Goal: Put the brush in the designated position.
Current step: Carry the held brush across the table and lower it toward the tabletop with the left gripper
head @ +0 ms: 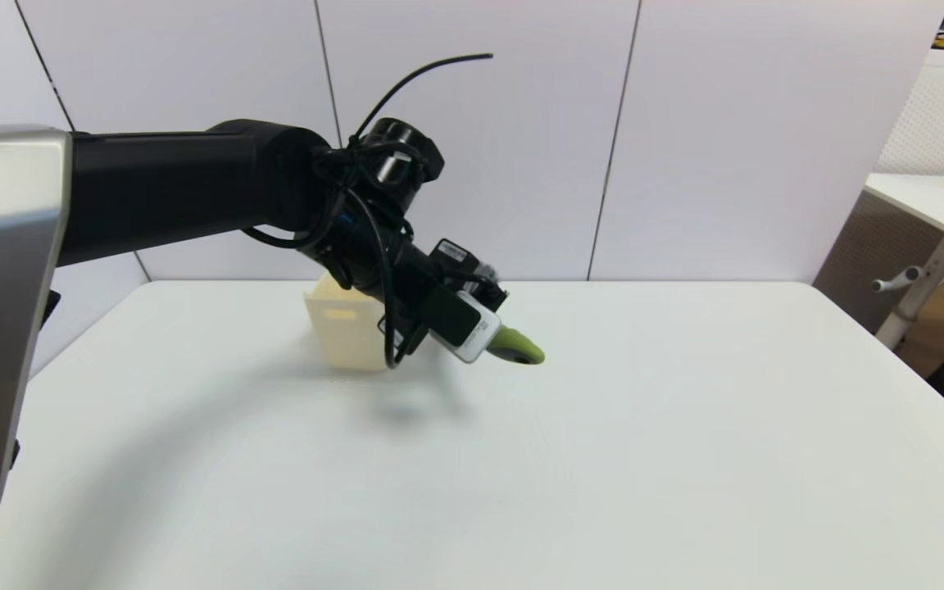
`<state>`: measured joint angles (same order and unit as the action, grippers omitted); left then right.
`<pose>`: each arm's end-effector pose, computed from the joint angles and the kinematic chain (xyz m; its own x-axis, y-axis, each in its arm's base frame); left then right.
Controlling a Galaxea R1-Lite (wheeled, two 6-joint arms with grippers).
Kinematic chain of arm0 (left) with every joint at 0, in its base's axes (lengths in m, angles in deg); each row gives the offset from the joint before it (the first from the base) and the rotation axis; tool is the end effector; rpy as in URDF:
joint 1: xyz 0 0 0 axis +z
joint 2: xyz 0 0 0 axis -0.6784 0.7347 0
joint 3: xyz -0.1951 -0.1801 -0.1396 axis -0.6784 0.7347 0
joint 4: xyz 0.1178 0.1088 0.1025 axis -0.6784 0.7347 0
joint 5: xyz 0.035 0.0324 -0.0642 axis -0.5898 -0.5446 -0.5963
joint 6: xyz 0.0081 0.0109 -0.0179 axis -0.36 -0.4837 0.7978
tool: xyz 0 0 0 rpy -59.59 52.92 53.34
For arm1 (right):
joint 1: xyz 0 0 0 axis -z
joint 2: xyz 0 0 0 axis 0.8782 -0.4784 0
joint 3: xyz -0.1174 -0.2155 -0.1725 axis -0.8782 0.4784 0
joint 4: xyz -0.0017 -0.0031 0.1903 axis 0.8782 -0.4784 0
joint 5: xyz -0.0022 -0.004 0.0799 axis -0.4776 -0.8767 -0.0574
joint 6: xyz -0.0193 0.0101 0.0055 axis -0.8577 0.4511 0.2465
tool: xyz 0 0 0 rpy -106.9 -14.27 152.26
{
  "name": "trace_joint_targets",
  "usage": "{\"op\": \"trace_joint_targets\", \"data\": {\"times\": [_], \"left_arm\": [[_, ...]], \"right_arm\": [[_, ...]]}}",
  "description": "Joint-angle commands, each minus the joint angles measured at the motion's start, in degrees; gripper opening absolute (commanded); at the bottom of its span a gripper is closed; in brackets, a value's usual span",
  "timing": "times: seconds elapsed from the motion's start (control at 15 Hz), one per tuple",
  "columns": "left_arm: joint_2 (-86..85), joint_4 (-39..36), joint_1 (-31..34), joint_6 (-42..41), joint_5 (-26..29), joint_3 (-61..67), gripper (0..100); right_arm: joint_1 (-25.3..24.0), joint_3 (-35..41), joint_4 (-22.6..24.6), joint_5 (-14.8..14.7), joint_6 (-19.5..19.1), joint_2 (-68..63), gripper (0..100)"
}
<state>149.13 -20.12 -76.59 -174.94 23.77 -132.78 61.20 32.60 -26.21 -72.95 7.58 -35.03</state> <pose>0.3324 -0.2310 0.2320 0.3467 -0.5927 -0.7270 0.4047 -0.6047 0.6860 -0.0229 0.0011 0.0743 0.9986 0.0519 -0.0095 -0.0526 0.9933 -0.1028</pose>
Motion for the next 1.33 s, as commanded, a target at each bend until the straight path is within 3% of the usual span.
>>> {"op": "trace_joint_targets", "data": {"times": [0.07,0.4,1.07,1.33], "left_arm": [[2.8,-3.21,-0.05,-0.65,0.02,-0.07,0],[6.05,-10.94,-0.49,-0.74,0.02,-0.07,0],[8.95,-11.03,-0.49,-0.21,-0.6,-0.69,0],[8.86,-11.21,-0.4,-0.3,-3.32,-0.69,0]], "right_arm": [[-0.04,0.09,0.01,0.06,-0.05,-0.07,100],[-0.04,0.09,0.01,0.06,-0.05,-0.07,100],[-0.04,0.09,0.01,-0.03,-0.05,-0.07,100],[-0.04,0.09,0.01,0.06,-0.05,-0.07,100]]}}
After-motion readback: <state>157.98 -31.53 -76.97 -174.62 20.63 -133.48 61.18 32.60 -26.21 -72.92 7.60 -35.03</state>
